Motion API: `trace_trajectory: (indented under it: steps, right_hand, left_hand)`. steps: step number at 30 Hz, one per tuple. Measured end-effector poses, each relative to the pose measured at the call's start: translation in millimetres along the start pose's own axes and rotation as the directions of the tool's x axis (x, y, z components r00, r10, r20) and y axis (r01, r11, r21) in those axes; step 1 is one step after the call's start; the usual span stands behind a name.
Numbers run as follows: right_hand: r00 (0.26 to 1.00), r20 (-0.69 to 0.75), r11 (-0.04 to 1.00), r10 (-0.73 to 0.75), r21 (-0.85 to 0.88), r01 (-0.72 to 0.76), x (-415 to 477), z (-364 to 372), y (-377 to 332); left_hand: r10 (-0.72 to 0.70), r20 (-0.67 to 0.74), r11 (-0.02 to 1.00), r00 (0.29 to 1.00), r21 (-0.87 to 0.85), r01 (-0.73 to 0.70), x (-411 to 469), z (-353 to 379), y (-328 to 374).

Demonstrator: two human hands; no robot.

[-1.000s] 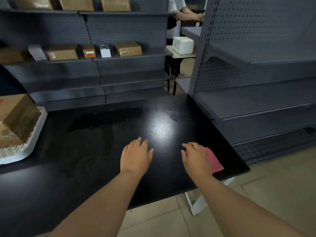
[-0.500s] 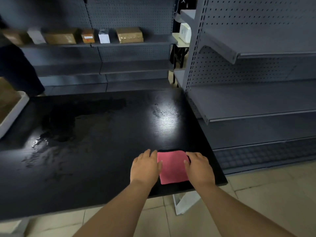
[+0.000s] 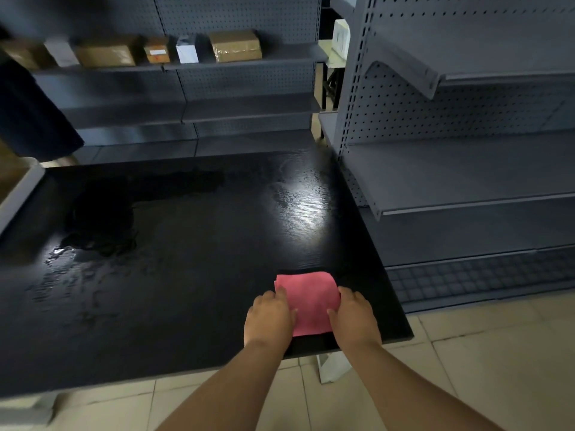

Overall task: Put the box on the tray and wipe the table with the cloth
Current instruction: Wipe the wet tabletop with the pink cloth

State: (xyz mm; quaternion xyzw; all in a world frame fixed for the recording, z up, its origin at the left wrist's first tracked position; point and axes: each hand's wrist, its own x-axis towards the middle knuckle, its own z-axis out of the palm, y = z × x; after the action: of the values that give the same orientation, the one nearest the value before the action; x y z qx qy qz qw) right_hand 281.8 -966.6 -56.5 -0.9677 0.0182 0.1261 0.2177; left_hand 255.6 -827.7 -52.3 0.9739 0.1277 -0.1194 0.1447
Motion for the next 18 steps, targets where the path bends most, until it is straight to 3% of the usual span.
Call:
trace_trajectory:
  steps: [5,8,11,18]
  right_hand:
    - [1.0,-0.006,1.0,0.006,-0.019,-0.007,1,1,-2]
    - [0.987,-0.029,0.975,-0.16,-0.161,0.153,-4,1,-1]
    - [0.947,0.08,0.926,-0.31,-0.2,0.32,-6,3,0]
    - [0.887,0.273,0.888,-0.373,-0.173,0.427,-5,1,8]
  left_hand:
    - [-0.062,0.015,0.995,0.998,-0.081,0.063,3,1,4]
    - [-0.107,0.043,0.983,0.993,-0.144,0.112,5,1,5]
    - [-0.151,0.08,0.96,0.985,-0.227,0.166,8,1,5]
    - [-0.21,0.124,0.883,0.97,-0.401,0.243,19,-1,6]
